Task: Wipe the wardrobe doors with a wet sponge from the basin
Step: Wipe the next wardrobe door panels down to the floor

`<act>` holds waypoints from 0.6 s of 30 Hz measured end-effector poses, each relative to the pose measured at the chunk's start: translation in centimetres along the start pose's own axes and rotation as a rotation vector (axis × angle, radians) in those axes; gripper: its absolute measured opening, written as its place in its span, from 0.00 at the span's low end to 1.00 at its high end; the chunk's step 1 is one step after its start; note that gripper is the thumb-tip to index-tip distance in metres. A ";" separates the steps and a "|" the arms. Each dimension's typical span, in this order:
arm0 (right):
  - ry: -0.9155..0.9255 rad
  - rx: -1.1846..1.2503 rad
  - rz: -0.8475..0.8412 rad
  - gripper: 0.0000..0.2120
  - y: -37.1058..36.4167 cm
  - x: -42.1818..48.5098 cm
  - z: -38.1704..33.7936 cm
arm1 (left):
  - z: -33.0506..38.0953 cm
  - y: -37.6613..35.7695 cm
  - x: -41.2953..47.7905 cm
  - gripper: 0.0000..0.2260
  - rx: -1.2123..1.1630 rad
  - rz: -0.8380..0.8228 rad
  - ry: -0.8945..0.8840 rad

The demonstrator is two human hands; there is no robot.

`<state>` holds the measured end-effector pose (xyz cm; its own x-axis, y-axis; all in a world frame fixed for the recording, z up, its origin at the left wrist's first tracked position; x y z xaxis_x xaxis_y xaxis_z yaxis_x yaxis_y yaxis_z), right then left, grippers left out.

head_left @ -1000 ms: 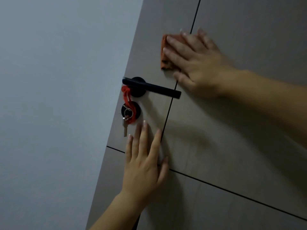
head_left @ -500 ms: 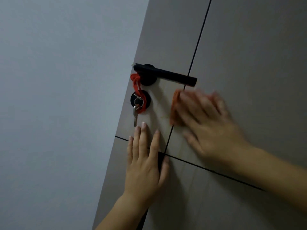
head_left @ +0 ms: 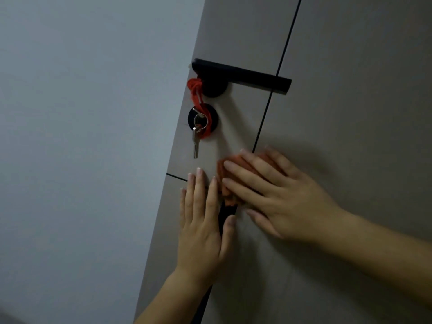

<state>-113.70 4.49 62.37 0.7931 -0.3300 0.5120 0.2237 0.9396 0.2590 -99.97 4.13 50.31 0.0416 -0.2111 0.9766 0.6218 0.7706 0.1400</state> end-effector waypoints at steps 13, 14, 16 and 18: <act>-0.098 0.038 0.102 0.30 -0.4 -3.3 2.0 | 0.1 -0.4 -0.2 0.29 0.005 -0.032 0.070; -0.158 0.039 0.125 0.30 -0.2 -4.7 3.2 | 0.3 -0.6 -0.1 0.29 0.017 -0.038 0.078; -0.294 -0.002 0.130 0.30 0.4 -6.0 5.8 | 0.6 -1.0 0.0 0.31 0.067 -0.054 0.089; -0.424 -0.004 0.100 0.31 0.8 -6.0 6.8 | 0.8 -1.2 0.1 0.32 0.121 -0.063 0.104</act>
<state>-122.18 6.60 65.07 0.5084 -0.2450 0.8256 0.1611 0.9688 0.1883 -101.40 3.65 50.42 0.0899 -0.3175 0.9440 0.5270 0.8194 0.2254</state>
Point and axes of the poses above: each hand's wrist, its own x-axis towards the middle knuckle, its own y-axis out of the back of the hand, z = x × y, the point moved 4 cm from there along x, towards the middle knuckle, and after that the axes turned 12 degrees about -y, right-handed, at the moved point
